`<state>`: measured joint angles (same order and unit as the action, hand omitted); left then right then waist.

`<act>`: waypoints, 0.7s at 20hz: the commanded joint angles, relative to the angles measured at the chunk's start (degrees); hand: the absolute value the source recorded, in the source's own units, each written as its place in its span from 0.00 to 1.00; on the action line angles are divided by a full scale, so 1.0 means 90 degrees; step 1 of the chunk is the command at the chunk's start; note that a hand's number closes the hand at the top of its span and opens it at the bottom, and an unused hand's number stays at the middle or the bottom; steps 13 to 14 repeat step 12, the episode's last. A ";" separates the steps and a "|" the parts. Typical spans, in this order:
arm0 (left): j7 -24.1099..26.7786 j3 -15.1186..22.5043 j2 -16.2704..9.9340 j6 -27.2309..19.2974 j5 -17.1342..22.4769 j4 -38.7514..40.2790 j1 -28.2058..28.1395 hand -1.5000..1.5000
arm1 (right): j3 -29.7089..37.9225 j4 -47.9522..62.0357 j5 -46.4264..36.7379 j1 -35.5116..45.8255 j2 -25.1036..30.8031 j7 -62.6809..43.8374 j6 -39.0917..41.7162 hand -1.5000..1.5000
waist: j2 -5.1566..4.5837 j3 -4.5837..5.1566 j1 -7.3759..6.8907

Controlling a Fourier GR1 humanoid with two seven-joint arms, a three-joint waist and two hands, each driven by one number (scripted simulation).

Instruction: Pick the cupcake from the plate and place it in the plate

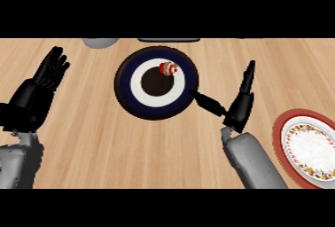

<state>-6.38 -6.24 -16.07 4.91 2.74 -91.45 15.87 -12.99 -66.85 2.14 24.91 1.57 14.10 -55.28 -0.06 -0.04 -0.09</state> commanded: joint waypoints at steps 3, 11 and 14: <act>0.0063 0.0150 0.0227 -0.0148 -0.0259 0.0069 0.0080 0.50 | 0.0055 -0.1181 0.0096 -0.1479 0.0545 0.0371 0.0673 0.00 | 0.0021 0.0004 0.0068; -0.0397 -0.0021 0.0172 -0.0023 -0.0214 -0.0374 0.0063 0.50 | 0.0633 -0.1254 0.0214 -0.2240 0.0591 0.1095 0.1338 0.00 | 0.0009 0.0002 0.0021; -0.0047 -0.0144 0.0156 -0.0081 -0.0260 0.0187 0.0341 0.50 | 0.0559 -0.1817 0.0028 -0.2426 0.1006 0.0516 0.1240 0.00 | 0.0010 0.0005 0.0060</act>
